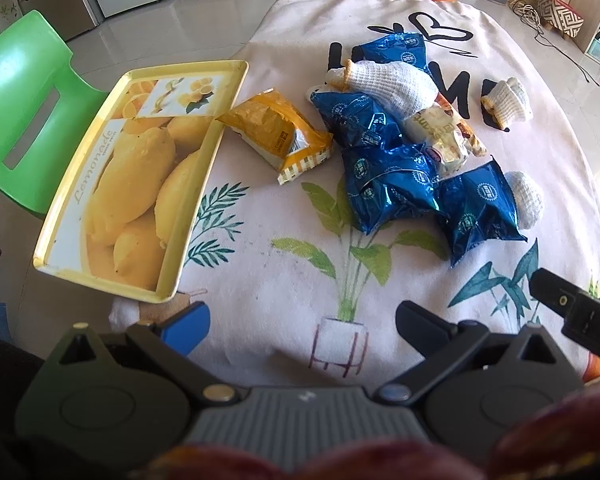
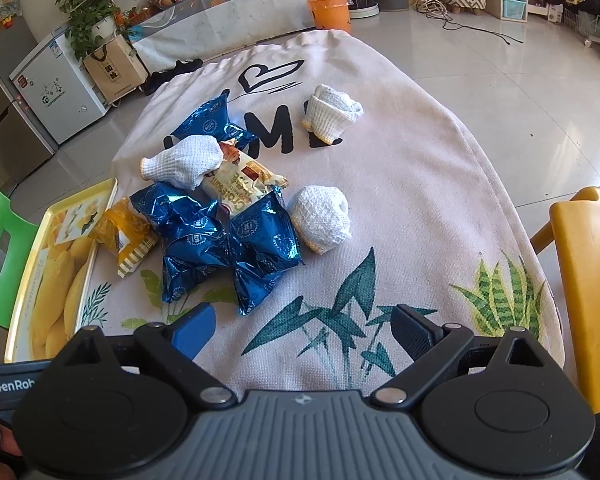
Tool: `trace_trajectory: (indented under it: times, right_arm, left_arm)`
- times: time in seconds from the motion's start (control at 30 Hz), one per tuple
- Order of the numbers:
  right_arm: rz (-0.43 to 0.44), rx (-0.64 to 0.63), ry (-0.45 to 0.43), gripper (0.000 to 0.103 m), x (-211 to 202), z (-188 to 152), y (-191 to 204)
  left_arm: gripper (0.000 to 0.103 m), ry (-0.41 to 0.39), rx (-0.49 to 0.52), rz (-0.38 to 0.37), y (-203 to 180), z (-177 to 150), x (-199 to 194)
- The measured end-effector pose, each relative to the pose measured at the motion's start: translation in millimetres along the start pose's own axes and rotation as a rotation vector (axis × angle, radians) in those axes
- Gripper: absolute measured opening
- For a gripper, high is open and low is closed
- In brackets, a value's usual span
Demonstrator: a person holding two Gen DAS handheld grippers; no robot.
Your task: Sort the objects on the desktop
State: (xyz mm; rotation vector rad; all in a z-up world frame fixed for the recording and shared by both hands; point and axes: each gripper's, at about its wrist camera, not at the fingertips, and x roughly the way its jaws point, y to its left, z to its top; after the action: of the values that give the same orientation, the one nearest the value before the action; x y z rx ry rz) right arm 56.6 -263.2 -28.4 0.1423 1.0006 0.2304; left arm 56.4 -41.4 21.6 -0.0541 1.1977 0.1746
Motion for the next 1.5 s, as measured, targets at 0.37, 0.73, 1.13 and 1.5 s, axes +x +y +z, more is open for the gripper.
trace_trajectory:
  times: [0.37, 0.73, 1.13, 1.5]
  right_arm:
    - [0.001, 0.057, 0.044, 0.095, -1.8, 24.9, -12.1]
    - [-0.046, -0.009, 0.122, 0.095, 14.7, 79.1, -20.7]
    - [-0.041, 0.169, 0.164, 0.095, 55.1, 100.1, -37.7]
    - [0.0, 0.272, 0.213, 0.095, 85.7, 102.2, -36.0]
  left_arm:
    - [0.103, 0.001, -0.002, -0.038, 27.6, 19.1, 6.5]
    - [0.103, 0.037, 0.023, -0.111, 13.5, 42.8, 22.8]
    - [0.103, 0.044, -0.006, -0.145, -3.0, 77.7, 64.3]
    - [0.103, 0.09, -0.138, -0.217, -7.7, 94.0, 100.6]
